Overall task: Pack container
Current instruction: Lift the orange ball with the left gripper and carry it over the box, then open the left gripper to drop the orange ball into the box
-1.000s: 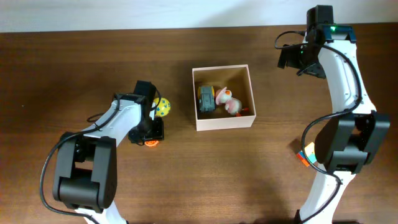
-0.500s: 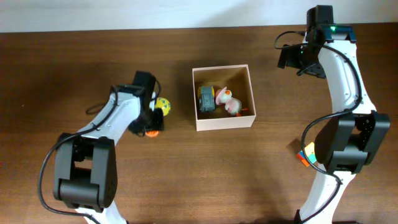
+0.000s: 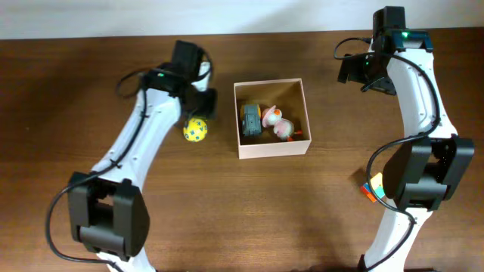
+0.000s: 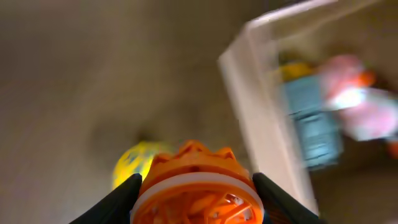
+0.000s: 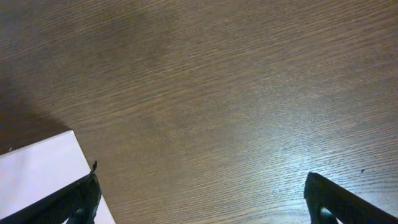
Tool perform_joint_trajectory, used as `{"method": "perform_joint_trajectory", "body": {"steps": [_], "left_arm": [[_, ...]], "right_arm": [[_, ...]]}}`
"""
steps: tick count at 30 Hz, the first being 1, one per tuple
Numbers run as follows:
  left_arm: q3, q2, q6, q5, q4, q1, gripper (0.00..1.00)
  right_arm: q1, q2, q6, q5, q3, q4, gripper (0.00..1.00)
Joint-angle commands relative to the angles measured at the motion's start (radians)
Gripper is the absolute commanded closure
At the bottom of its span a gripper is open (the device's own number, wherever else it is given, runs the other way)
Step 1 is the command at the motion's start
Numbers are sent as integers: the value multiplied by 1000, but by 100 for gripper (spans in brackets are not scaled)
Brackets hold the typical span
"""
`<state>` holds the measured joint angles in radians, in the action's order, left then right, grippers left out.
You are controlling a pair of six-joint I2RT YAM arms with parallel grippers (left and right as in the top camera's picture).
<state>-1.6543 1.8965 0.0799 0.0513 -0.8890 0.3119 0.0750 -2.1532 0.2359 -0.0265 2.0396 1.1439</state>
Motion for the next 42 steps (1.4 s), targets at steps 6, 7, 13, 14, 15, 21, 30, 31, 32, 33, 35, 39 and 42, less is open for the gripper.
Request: {"method": "perform_joint_trajectory", "body": {"steps": [6, 7, 13, 14, 15, 21, 30, 31, 32, 33, 35, 39, 42], "left_arm": [[-36, 6, -161, 44, 172, 204, 45], [-36, 6, -161, 34, 191, 219, 45], [-36, 30, -164, 4, 304, 280, 45], [-36, 40, -164, 4, 323, 283, 45], [-36, 53, -164, 5, 340, 284, 45], [-36, 114, -164, 5, 443, 286, 45], [-36, 152, -164, 5, 585, 294, 49], [-36, 156, -164, 5, 592, 295, 49], [-36, 158, -164, 5, 597, 295, 49], [-36, 164, -164, 9, 600, 296, 49], [-36, 174, -163, 25, 600, 297, 49], [-36, 212, -155, 42, 606, 299, 49], [-36, 237, -153, 42, 613, 306, 49]], "right_arm": [[-2, 0, 9, -11, -2, 0, 1], [-2, 0, 8, -11, -2, 0, 1], [-2, 0, 9, -11, -2, 0, 1], [-2, 0, 9, -11, -2, 0, 1], [-2, 0, 9, -11, -2, 0, 1], [-2, 0, 9, -11, -2, 0, 1], [-2, 0, 9, -11, -2, 0, 1], [-2, 0, 9, -11, -2, 0, 1], [-2, 0, 9, -11, -2, 0, 1], [-2, 0, 9, -12, -2, 0, 1], [-2, 0, 9, -12, -2, 0, 1], [-2, 0, 9, -12, -2, 0, 1], [-2, 0, 9, -12, -2, 0, 1]]}}
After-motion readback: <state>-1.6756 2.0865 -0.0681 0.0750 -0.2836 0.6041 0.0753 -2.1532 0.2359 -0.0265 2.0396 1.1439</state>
